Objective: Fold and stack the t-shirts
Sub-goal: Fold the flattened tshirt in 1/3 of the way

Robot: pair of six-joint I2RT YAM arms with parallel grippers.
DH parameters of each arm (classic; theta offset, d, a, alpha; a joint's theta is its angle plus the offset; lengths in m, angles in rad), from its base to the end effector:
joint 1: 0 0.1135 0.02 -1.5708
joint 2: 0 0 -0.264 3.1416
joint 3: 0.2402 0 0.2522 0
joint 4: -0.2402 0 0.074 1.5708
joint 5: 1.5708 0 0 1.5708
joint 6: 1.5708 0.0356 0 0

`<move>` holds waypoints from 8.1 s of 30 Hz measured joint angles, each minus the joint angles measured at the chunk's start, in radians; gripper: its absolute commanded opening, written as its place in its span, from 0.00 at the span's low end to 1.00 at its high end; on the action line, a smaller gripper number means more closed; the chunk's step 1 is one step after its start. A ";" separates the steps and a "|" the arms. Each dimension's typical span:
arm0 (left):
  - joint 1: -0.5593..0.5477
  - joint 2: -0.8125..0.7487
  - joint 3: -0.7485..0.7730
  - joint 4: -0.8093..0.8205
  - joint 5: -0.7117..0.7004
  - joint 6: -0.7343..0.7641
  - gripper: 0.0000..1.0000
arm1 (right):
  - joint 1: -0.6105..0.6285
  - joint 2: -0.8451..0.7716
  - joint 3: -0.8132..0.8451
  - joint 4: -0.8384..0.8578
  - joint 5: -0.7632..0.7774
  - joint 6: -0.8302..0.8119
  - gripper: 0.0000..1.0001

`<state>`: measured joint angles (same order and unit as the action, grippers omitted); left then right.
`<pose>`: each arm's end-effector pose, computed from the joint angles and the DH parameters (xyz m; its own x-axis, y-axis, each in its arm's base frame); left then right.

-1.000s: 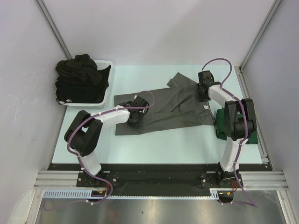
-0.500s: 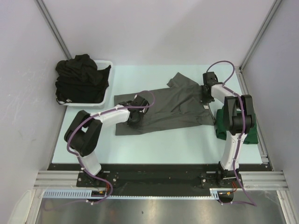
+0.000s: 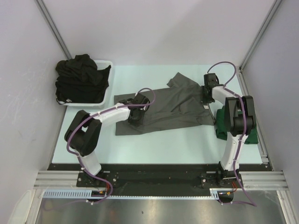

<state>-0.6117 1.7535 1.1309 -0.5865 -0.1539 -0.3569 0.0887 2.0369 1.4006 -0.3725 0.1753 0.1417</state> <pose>0.2820 -0.1911 0.1769 -0.9002 0.2097 -0.3817 0.2226 0.9749 0.0107 0.4283 0.0319 0.1598 -0.8337 0.0655 -0.5484 0.1243 0.9897 -0.0708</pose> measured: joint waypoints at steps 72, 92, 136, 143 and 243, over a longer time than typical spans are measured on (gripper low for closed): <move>0.016 -0.002 0.021 -0.002 0.019 0.045 0.00 | 0.028 -0.267 -0.215 -0.153 0.053 0.068 0.00; 0.017 -0.045 0.012 -0.037 0.006 0.051 0.00 | 0.011 -0.178 -0.211 -0.063 0.073 0.014 0.00; 0.019 -0.052 0.172 -0.092 0.000 0.068 0.00 | 0.018 -0.290 -0.291 -0.245 0.132 0.048 0.00; 0.026 -0.052 0.174 -0.096 0.000 0.070 0.00 | 0.019 -0.356 -0.291 -0.310 0.143 0.050 0.00; 0.229 0.004 0.123 -0.117 0.052 -0.052 0.00 | 0.047 -0.338 -0.258 -0.229 0.044 0.002 0.00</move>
<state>-0.3832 1.7573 1.2541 -0.7036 -0.1017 -0.4091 0.1360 1.6985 1.1423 -0.6010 0.2195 0.1432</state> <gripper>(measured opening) 0.003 0.009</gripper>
